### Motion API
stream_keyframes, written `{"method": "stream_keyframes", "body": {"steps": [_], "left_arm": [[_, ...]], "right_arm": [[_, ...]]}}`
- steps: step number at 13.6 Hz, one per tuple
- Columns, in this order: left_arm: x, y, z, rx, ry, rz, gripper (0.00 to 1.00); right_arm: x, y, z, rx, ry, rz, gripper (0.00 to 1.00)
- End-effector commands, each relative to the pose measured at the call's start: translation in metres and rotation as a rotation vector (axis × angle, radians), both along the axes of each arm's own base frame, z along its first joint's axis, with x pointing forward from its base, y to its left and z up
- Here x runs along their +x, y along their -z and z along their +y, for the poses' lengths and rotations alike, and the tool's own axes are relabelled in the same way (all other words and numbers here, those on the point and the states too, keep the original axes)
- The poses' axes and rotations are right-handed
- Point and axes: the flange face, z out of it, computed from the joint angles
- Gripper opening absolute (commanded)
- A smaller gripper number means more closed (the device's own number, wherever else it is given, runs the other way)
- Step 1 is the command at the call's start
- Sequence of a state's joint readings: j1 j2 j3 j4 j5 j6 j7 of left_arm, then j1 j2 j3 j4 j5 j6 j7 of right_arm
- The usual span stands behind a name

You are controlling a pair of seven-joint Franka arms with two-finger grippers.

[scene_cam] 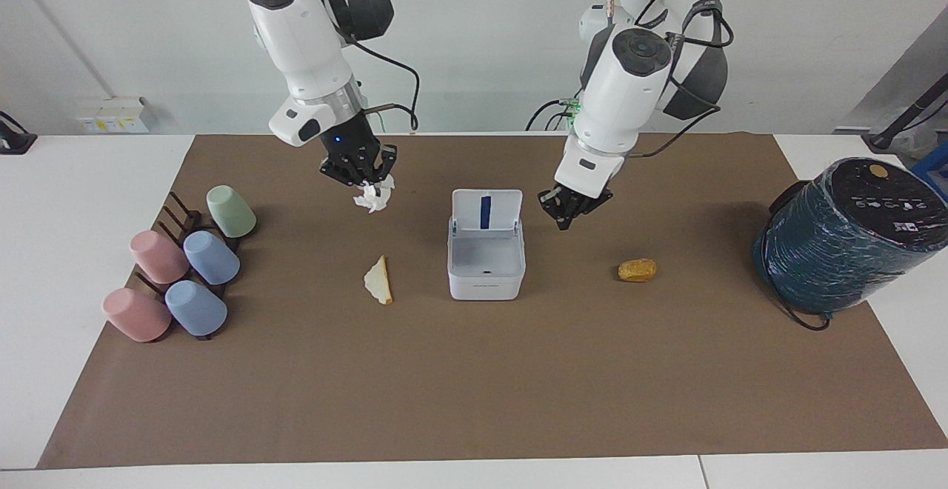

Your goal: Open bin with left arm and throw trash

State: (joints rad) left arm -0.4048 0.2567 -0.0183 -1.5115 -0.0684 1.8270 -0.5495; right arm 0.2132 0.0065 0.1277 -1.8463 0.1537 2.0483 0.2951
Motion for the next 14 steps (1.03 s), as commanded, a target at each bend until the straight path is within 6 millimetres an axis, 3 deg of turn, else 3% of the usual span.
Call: {"method": "stream_keyframes", "body": {"steps": [1, 4, 6, 7, 8, 11, 13, 14], "left_arm": [[0.015, 0.002, 0.048, 0.024, 0.069, -0.001, 0.14], [0.027, 0.015, 0.101, 0.027, 0.107, -0.028, 0.62], [0.028, 0.03, 0.128, 0.026, 0.068, -0.085, 0.93], [0.025, 0.042, 0.135, 0.024, 0.055, -0.109, 1.0], [0.023, 0.052, 0.151, 0.029, 0.034, -0.131, 1.0], [0.01, 0.078, 0.183, 0.041, 0.071, -0.148, 1.0], [0.0, 0.104, 0.186, 0.044, 0.07, -0.145, 1.0], [-0.006, 0.119, 0.187, 0.045, 0.068, -0.13, 1.0]], "right_arm": [[0.011, 0.028, 0.043, 0.053, 0.049, -0.009, 0.0], [0.03, 0.044, 0.077, 0.098, 0.091, -0.042, 0.0], [0.045, 0.055, 0.086, 0.108, 0.094, -0.037, 0.0], [0.047, 0.064, 0.097, 0.116, 0.086, -0.038, 0.0], [0.04, 0.073, 0.118, 0.134, 0.063, -0.037, 0.0], [0.036, 0.093, 0.133, 0.16, 0.066, 0.012, 0.0], [0.028, 0.108, 0.146, 0.17, 0.058, 0.052, 0.0], [0.028, 0.114, 0.147, 0.168, 0.06, 0.06, 0.2]]}}
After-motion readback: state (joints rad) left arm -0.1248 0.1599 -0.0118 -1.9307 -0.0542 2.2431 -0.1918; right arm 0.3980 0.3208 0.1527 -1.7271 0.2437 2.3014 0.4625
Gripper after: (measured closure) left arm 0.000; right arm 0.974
